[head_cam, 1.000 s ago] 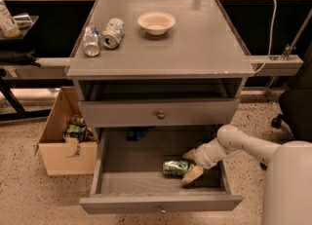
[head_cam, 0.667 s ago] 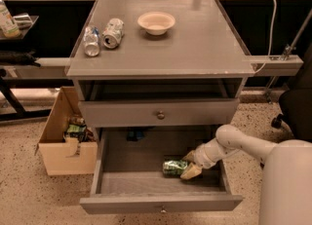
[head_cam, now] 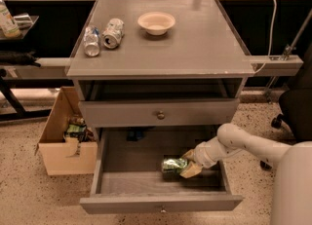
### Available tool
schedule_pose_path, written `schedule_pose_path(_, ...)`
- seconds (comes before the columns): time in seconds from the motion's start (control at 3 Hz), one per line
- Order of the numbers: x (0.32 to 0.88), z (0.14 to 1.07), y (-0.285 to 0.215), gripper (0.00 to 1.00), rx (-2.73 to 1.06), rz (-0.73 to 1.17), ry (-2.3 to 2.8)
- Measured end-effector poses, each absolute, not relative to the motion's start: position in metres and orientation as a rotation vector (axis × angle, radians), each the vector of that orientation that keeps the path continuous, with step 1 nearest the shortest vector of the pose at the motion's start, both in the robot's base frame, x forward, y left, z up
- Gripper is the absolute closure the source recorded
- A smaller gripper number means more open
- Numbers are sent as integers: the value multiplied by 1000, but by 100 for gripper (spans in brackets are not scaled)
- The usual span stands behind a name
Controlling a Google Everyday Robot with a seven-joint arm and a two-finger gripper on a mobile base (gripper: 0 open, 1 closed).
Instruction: Pick green can from middle drawer and place on counter
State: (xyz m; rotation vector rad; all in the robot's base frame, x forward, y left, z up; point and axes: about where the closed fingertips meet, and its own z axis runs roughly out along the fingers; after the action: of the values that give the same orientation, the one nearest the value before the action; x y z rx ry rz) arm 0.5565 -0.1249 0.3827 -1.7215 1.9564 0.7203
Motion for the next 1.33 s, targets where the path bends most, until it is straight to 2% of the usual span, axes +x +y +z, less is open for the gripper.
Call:
schedule_pose_path(0.33,546,434,-113,100,-1766,633,1851)
schedule_pose_path(0.67,539,478,-111,100,-1803,526,1799)
schedule_pose_path(1.33,539,486,-110,100,-1809,507,1781)
